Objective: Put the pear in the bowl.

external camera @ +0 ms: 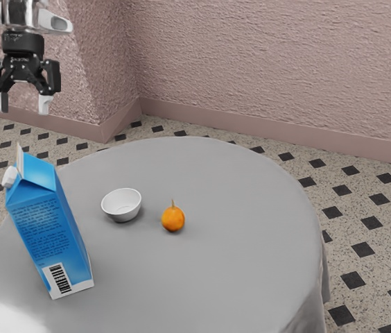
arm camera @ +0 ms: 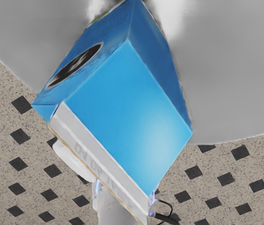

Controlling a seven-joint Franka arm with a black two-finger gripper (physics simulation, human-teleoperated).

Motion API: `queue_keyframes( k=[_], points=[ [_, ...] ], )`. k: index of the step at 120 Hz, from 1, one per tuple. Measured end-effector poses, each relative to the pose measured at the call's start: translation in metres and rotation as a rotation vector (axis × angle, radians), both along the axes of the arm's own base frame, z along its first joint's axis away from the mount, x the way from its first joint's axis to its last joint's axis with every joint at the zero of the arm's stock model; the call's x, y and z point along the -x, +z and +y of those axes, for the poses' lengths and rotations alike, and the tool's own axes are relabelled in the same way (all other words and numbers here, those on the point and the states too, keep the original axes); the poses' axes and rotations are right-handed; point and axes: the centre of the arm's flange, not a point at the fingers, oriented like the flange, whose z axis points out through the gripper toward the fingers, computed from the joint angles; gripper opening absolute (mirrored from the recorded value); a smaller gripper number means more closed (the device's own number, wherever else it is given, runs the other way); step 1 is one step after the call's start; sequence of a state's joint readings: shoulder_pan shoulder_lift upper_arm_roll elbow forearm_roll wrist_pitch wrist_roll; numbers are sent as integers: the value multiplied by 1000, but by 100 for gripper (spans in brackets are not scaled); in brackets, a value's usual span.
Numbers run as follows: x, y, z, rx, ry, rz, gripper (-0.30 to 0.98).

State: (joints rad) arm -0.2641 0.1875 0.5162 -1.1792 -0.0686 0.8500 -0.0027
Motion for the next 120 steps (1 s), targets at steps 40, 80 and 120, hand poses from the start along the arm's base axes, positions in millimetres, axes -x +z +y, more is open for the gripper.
queue_keyframes(
  k=[40,80,120],
  points=[
    [-73,-33,-142,-118,-246,-277,69],
    [-121,-156,-174,-116,-269,-298,69],
    [-163,-289,-193,-27,-159,-289,69]
  ],
)
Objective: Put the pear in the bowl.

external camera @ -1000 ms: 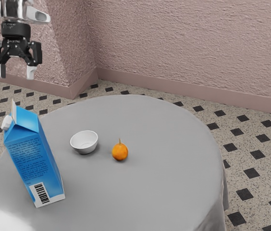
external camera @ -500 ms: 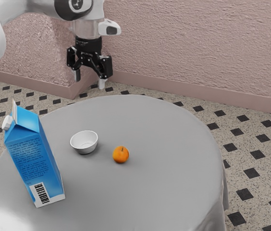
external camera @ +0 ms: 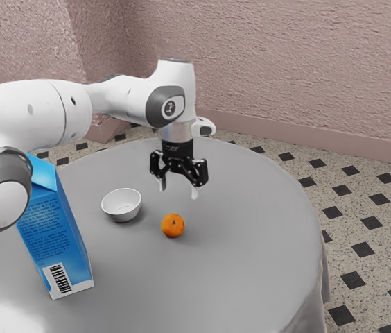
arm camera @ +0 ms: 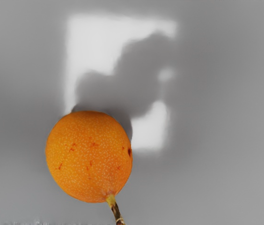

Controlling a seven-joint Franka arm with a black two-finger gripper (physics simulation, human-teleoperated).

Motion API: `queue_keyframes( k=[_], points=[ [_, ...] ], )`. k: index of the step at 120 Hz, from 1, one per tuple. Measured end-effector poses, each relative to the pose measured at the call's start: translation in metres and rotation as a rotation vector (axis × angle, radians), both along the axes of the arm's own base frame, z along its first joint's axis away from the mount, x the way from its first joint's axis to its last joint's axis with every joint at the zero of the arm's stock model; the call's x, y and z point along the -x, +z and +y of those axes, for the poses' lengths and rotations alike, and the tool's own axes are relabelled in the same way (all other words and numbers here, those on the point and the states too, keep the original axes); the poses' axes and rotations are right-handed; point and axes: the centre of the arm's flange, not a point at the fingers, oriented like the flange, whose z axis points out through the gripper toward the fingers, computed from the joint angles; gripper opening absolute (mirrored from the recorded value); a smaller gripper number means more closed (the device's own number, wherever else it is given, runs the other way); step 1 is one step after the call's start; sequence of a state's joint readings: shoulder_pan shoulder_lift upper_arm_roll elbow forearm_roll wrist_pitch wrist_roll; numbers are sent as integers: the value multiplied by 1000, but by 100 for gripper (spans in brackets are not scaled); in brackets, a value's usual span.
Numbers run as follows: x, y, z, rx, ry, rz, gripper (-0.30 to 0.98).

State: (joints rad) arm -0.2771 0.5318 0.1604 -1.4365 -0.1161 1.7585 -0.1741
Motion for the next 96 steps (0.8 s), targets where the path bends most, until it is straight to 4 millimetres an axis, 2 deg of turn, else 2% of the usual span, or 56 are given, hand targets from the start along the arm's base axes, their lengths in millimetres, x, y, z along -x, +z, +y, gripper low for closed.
queue_keyframes(
  k=[24,35,41,57,72,96],
  points=[
    [2,-44,17,-27,160,78,68],
    [14,-73,23,-35,227,108,68],
    [18,-82,24,-34,252,98,68],
    [34,-88,31,-21,298,35,68],
    [31,-83,28,6,327,-46,68],
    [28,-98,28,23,392,-81,68]
  ],
)
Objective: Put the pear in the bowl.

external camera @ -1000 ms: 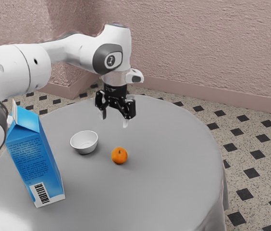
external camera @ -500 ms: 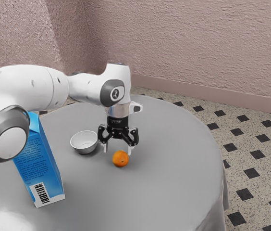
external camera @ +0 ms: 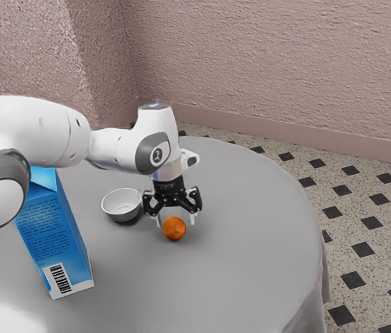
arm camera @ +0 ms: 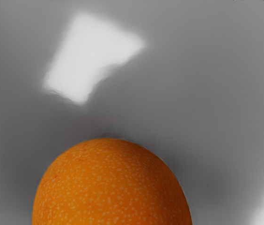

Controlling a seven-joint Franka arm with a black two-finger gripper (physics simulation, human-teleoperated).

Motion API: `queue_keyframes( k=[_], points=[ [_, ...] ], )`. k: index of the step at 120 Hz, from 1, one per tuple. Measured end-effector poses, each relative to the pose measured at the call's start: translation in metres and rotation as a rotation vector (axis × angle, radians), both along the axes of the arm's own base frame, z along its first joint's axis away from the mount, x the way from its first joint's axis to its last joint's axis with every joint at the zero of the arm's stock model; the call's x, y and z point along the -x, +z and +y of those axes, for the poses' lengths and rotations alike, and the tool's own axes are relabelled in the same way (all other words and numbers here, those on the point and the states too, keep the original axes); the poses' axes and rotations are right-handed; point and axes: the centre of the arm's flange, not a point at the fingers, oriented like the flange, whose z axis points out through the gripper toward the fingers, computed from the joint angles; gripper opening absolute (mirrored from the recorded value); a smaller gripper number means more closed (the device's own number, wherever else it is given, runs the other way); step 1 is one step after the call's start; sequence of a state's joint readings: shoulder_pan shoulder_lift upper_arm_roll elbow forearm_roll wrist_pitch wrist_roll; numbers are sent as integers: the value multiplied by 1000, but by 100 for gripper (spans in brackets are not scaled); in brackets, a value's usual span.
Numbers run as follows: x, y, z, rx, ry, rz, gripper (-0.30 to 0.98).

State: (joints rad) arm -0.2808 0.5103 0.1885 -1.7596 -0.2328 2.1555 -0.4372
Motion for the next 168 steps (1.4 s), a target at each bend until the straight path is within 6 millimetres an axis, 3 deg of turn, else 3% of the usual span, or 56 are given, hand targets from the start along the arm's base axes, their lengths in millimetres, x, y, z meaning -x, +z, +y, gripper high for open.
queue_keyframes(
  k=[42,100,135,168],
  points=[
    [5,-21,4,-15,55,14,67],
    [5,-26,4,-21,89,15,66],
    [8,-26,5,-18,103,23,52],
    [10,-27,3,-15,109,30,47]
  ],
)
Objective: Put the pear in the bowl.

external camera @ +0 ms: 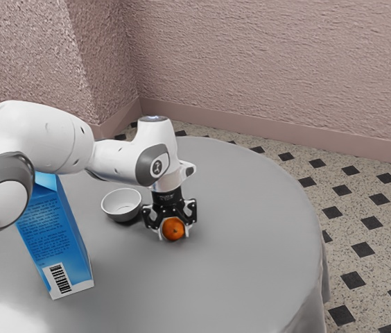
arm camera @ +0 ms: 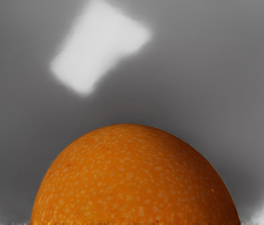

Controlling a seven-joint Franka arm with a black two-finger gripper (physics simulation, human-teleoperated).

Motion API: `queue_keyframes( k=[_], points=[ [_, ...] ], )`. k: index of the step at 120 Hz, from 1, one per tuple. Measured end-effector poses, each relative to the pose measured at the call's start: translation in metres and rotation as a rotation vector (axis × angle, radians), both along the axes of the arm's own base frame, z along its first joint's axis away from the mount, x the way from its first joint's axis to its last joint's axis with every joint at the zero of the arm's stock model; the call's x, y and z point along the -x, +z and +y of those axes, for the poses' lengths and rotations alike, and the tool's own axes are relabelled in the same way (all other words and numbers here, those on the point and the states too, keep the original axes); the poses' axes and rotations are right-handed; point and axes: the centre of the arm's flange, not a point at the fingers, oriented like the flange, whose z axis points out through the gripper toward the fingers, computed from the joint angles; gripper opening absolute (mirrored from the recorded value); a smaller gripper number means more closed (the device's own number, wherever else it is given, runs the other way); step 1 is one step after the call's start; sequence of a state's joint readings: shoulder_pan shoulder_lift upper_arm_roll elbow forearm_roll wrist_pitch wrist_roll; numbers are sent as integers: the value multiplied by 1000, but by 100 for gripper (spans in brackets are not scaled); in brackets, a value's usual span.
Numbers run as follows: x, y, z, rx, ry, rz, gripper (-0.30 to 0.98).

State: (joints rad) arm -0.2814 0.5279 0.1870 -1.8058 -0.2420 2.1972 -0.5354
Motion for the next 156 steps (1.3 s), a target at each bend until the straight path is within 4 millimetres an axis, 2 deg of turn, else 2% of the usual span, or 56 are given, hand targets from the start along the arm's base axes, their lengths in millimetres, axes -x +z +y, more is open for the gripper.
queue_keyframes(
  k=[32,100,126,136,148,156],
  points=[
    [0,4,-4,4,4,-1,44],
    [-3,-6,1,-6,29,4,44],
    [-6,-1,1,-9,32,-7,40],
    [-7,9,1,-7,32,-20,36],
    [-8,33,1,-3,34,-48,29],
    [-9,52,10,-8,45,-69,26]
  ],
)
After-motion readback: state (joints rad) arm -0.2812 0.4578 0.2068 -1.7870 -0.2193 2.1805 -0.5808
